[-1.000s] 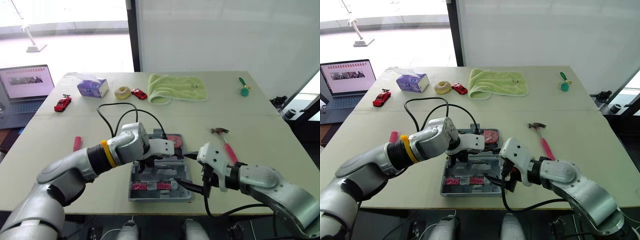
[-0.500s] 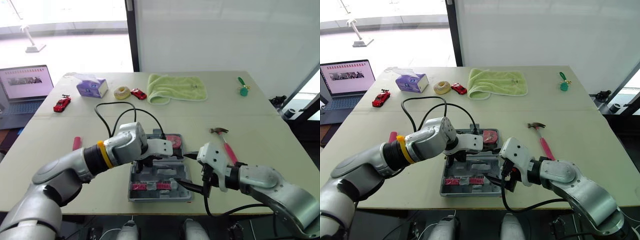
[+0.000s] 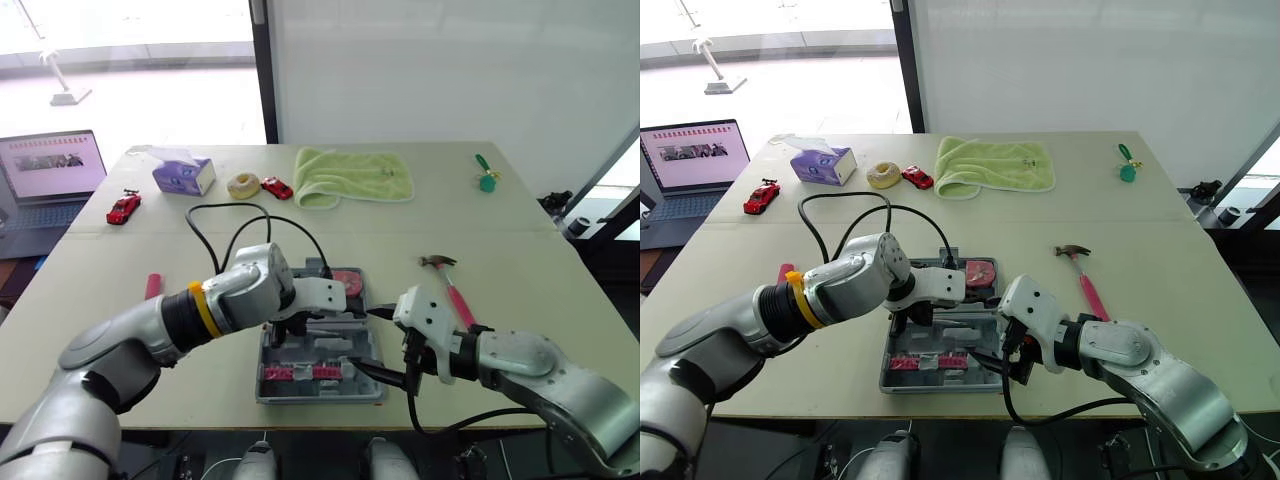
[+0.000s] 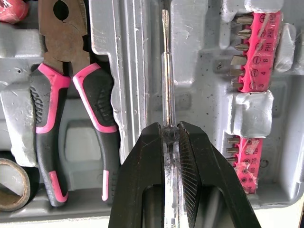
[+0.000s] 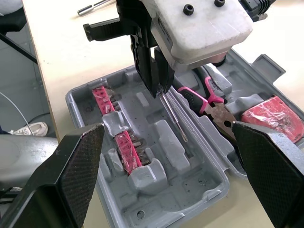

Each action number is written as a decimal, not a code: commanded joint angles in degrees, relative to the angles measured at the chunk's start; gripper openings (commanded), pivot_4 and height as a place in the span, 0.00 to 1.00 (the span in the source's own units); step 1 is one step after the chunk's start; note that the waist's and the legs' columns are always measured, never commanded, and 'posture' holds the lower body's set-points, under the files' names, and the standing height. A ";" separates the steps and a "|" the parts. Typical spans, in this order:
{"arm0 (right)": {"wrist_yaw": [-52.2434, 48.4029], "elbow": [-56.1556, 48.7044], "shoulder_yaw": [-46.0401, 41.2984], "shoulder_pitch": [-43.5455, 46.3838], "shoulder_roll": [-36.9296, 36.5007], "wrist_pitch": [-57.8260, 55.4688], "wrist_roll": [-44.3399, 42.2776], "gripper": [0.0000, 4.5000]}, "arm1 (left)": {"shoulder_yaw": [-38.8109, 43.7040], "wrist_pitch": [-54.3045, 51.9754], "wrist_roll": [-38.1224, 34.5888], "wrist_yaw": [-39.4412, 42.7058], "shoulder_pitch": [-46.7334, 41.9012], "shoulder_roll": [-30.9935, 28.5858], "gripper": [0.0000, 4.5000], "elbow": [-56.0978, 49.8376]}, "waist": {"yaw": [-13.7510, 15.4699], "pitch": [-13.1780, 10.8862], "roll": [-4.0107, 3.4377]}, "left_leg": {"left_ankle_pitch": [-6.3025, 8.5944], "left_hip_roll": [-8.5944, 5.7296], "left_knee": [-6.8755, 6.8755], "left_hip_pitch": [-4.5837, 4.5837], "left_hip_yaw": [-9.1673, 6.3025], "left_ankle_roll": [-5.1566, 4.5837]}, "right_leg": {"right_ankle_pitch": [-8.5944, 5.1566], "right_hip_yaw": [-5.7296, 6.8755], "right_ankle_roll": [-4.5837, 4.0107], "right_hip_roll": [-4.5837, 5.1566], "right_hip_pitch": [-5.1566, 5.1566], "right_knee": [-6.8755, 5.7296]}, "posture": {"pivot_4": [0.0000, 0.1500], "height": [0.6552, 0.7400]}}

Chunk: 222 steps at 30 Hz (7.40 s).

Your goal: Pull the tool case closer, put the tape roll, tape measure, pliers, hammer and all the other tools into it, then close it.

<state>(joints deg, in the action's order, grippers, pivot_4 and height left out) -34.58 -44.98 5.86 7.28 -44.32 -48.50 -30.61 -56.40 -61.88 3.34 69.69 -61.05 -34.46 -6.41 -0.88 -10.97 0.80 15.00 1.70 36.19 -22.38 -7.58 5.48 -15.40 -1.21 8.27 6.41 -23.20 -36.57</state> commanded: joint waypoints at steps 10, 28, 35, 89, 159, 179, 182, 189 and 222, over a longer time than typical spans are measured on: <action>0.02 -2.49 -0.51 0.56 0.08 -0.27 -0.66 1.00 | 0.01 1.16 1.28 -0.63 0.39 -0.16 0.00 0.51 | 0.02 0.00 0.00 | 0.00 0.00 0.00 0.00 0.00 0.00 | 0.00 0.00 0.00 0.00 0.00 0.00 | 1.00 1.00; 0.47 -3.27 -1.09 -0.21 0.09 -1.22 -0.76 1.00 | -0.57 2.27 2.41 -0.83 1.39 1.62 0.00 0.88 | -0.01 0.00 0.00 | 0.00 0.00 0.00 0.00 0.00 0.00 | 0.00 0.00 0.00 0.00 0.00 0.00 | 1.00 1.00; 0.38 -3.32 -1.08 -0.18 0.11 -1.15 -0.89 1.00 | -0.79 3.08 3.46 -1.03 1.66 1.00 0.00 2.07 | 0.03 0.00 0.00 | 0.00 0.00 0.00 0.00 0.00 0.00 | 0.00 0.00 0.00 0.00 -0.01 0.00 | 1.00 1.00; 0.98 -3.13 -1.42 -0.30 -0.10 -2.10 -1.53 1.00 | 36.66 24.29 -14.38 -1.98 21.87 -1.44 0.03 2.30 | -0.06 0.00 -0.01 | 0.00 0.00 0.04 0.08 0.00 0.00 | -0.03 -0.03 -0.02 0.01 -0.13 -0.42 | 1.00 1.00; -18.04 40.07 -49.05 -35.32 -0.76 31.50 8.13 1.00 | 90.56 74.99 -21.66 -5.04 67.27 -21.71 0.99 52.89 | -0.16 0.15 -0.04 | 0.14 0.04 -0.65 0.97 0.23 -0.17 | -0.30 -0.08 -0.54 0.03 0.77 0.39 | 1.00 1.00; 10.53 4.40 -28.16 -22.16 10.34 0.02 4.56 1.00 | 69.63 51.51 -32.70 -5.32 67.46 -7.34 0.99 -5.71 | -0.30 0.30 -0.12 | 0.07 0.08 -0.74 1.00 0.24 -0.06 | -0.26 -0.13 -0.54 0.02 0.77 0.37 | 1.00 1.00; 19.58 5.31 -22.02 -12.76 14.21 -6.44 8.00 1.00 | 68.14 47.61 -34.08 -9.03 66.42 -6.18 0.99 -12.44 | -0.23 0.30 -0.15 | 0.07 0.07 -0.74 0.96 0.24 -0.05 | -0.26 -0.16 -0.55 0.01 0.67 0.36 | 1.00 1.00; 28.15 25.33 -14.71 6.95 16.45 -10.90 16.62 1.00 | 66.20 44.10 -39.06 -8.96 61.57 -5.18 0.99 -17.42 | 0.09 0.28 -0.20 | 0.06 0.04 -0.71 0.90 0.24 -0.07 | -0.24 -0.16 -0.59 0.00 0.67 0.40 | 1.00 1.00; 22.53 49.30 -12.96 20.70 21.28 -7.23 22.06 0.01 | 62.84 43.96 -37.41 -13.50 59.94 -4.26 1.00 -21.15 | -1.39 0.20 -0.35 | 0.01 0.06 -0.99 0.87 0.20 -0.03 | -0.11 -0.17 -0.32 -0.05 0.50 0.34 | 1.00 1.00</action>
<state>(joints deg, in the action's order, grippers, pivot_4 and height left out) -13.19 13.03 -6.04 29.72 -24.29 -50.92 -6.96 5.59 -19.21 -33.92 55.46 -0.68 -38.16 -27.10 -2.27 -10.77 0.45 15.01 1.75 35.16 -21.52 -7.38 5.44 -15.51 -1.38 7.95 6.36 -22.73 -36.23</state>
